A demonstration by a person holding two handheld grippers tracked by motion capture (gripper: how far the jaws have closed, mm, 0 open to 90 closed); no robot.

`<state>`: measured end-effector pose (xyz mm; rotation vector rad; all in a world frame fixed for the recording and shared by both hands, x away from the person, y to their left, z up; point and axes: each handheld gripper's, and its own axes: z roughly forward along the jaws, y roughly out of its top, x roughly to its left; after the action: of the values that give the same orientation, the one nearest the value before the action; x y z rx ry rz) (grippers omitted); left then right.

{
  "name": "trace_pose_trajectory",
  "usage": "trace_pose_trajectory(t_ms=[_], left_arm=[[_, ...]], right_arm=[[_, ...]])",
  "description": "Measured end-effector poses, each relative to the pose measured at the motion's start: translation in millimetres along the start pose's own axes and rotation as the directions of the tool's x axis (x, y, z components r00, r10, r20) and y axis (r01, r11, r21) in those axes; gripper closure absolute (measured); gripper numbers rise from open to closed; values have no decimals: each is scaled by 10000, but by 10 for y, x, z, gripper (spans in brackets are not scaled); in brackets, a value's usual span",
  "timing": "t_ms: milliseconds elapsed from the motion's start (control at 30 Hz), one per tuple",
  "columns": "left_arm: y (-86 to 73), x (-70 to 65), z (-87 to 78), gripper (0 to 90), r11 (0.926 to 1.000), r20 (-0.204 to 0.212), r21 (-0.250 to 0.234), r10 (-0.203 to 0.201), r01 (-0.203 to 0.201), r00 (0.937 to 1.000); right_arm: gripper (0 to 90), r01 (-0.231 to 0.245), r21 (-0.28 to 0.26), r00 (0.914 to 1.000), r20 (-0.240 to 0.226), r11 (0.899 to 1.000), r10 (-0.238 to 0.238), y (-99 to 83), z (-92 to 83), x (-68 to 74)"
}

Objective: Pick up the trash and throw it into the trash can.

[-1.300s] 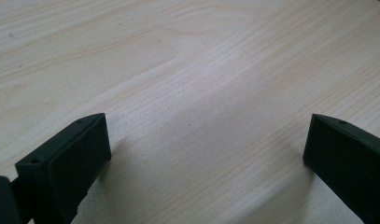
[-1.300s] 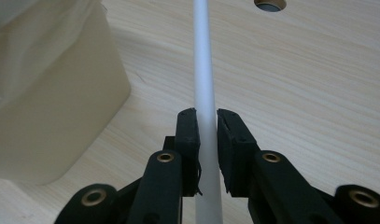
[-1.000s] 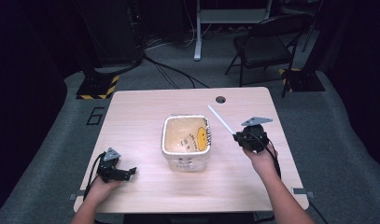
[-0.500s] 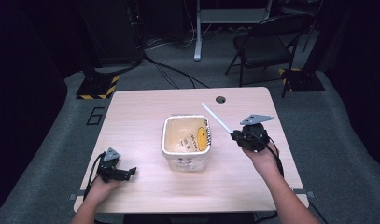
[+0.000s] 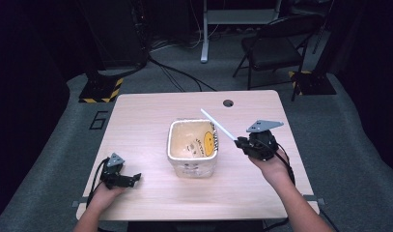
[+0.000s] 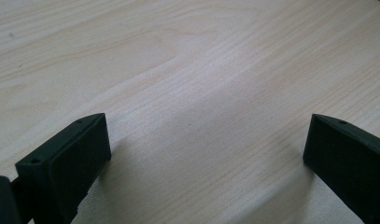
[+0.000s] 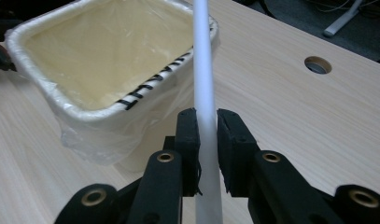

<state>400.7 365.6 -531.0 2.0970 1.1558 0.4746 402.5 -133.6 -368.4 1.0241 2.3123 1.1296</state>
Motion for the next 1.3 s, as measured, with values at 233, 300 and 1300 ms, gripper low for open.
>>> trace_pose_trajectory(t_ms=[233, 300, 1300], left_arm=[[0, -1, -1, 4, 10000, -9, 3, -6, 6, 10000], [0, -1, -1, 4, 10000, -8, 3, -5, 5, 10000], [0, -1, -1, 4, 10000, -10, 6, -11, 11, 10000]], right_arm=[[783, 323, -40, 9990, -314, 9995, -324, 57, 4, 129], [783, 392, -16, 9984, -405, 9992, -392, 64, 15, 162], [779, 1039, 312, 9857, -1366, 9941, -988, 98, 173, 479]])
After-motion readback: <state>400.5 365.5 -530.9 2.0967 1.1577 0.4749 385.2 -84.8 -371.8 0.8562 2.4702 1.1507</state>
